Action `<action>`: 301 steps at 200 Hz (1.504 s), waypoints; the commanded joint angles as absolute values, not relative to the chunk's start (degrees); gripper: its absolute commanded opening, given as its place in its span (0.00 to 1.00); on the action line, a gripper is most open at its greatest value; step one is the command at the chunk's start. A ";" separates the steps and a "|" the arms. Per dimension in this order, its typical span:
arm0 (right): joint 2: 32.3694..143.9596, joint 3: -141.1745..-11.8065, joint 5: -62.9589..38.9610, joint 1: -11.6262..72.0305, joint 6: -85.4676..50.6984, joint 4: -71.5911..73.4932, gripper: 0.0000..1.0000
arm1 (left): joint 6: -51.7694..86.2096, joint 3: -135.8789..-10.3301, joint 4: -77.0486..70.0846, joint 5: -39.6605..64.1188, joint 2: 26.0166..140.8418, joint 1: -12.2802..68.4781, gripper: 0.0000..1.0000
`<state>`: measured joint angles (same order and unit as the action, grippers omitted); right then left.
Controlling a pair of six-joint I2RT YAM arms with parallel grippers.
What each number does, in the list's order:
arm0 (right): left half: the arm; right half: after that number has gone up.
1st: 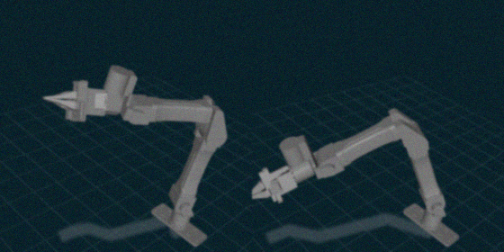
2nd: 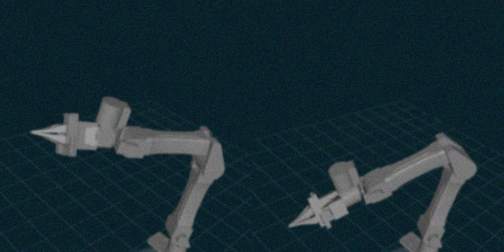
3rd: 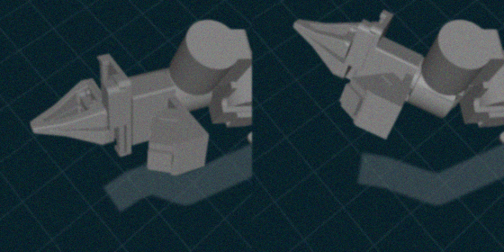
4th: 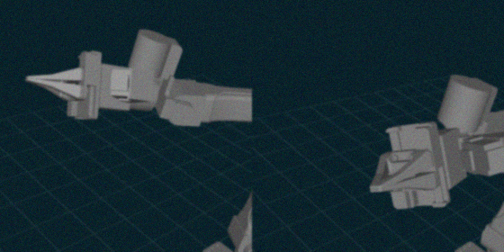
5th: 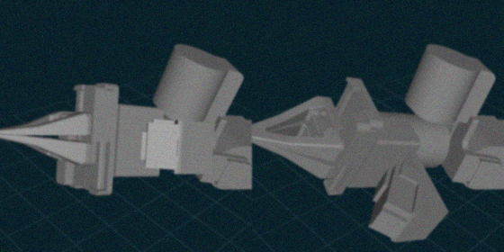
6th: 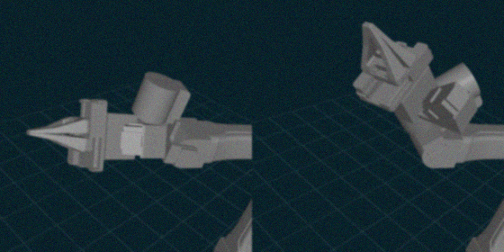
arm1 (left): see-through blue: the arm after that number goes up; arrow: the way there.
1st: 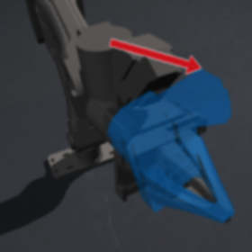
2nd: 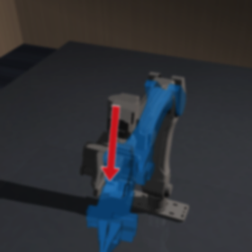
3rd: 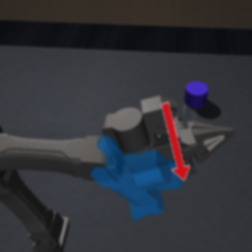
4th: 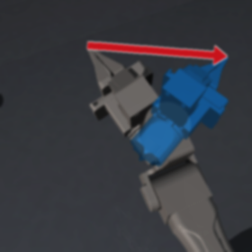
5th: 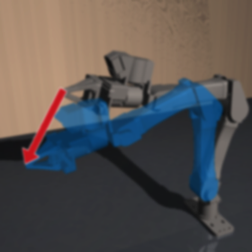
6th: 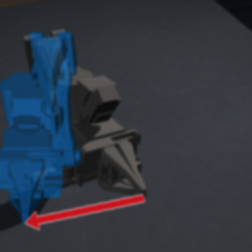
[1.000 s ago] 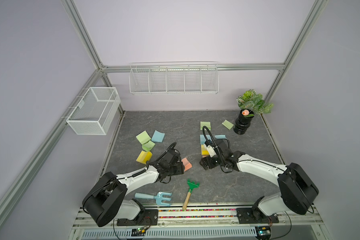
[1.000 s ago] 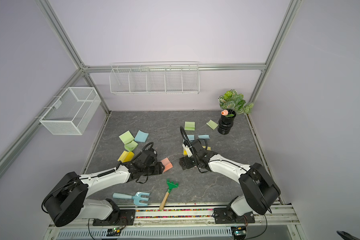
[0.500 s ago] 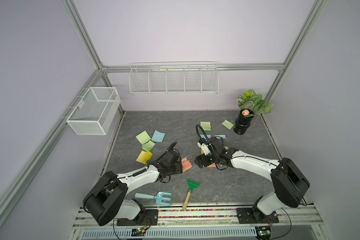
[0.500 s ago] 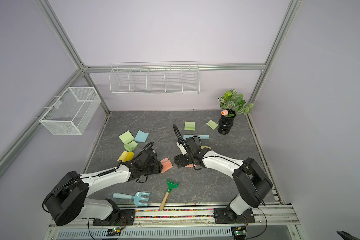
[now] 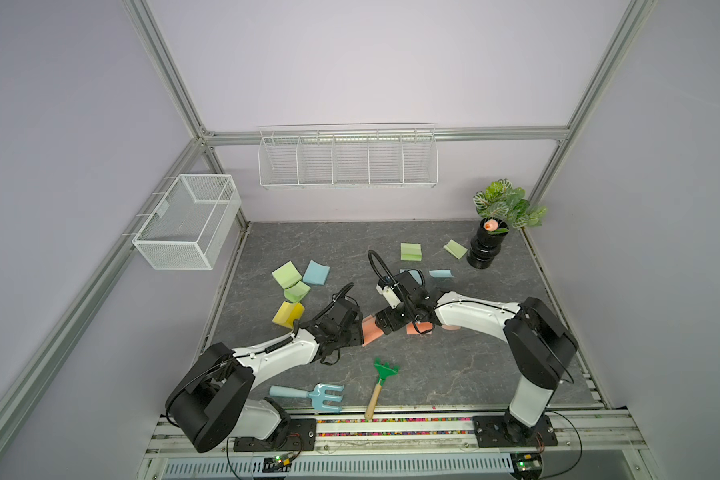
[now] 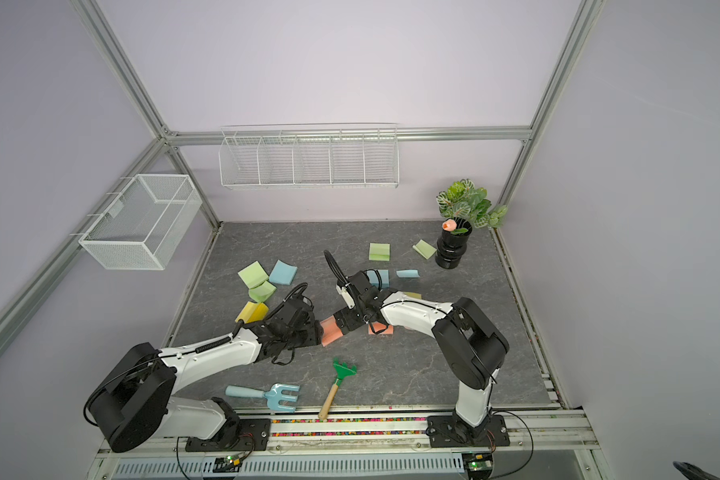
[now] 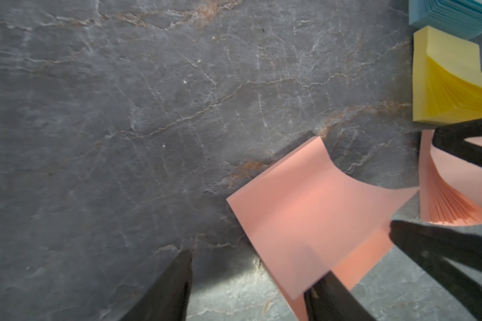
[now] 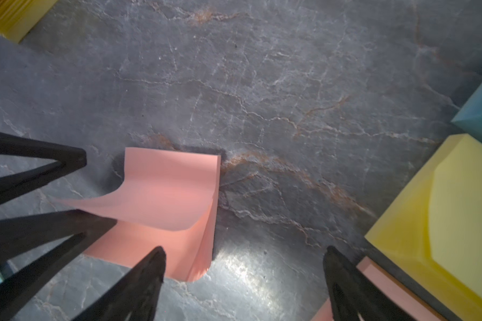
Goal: Tear off pages from different memo pads
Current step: Pick up the memo pad from the center of the board.
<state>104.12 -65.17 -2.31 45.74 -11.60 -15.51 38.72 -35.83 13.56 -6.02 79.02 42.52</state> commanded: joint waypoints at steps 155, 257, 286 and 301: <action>127.09 -100.28 -1.39 50.73 25.12 -48.63 0.82 | 41.56 -31.02 27.86 -22.77 57.02 41.31 0.68; 129.68 -107.39 -2.39 53.44 28.30 -54.41 0.25 | 42.98 -25.96 28.46 -28.42 45.55 40.78 0.69; 129.57 -107.46 -2.81 53.37 27.69 -55.28 0.07 | 43.07 -25.93 28.41 -28.19 45.85 40.78 0.69; 128.94 -107.59 -5.60 53.42 28.64 -55.51 0.07 | 43.00 -25.88 28.37 -27.96 45.83 40.78 0.69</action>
<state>128.49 -106.94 -1.76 53.39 27.51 -53.39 41.93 -26.72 27.94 -26.79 46.06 41.08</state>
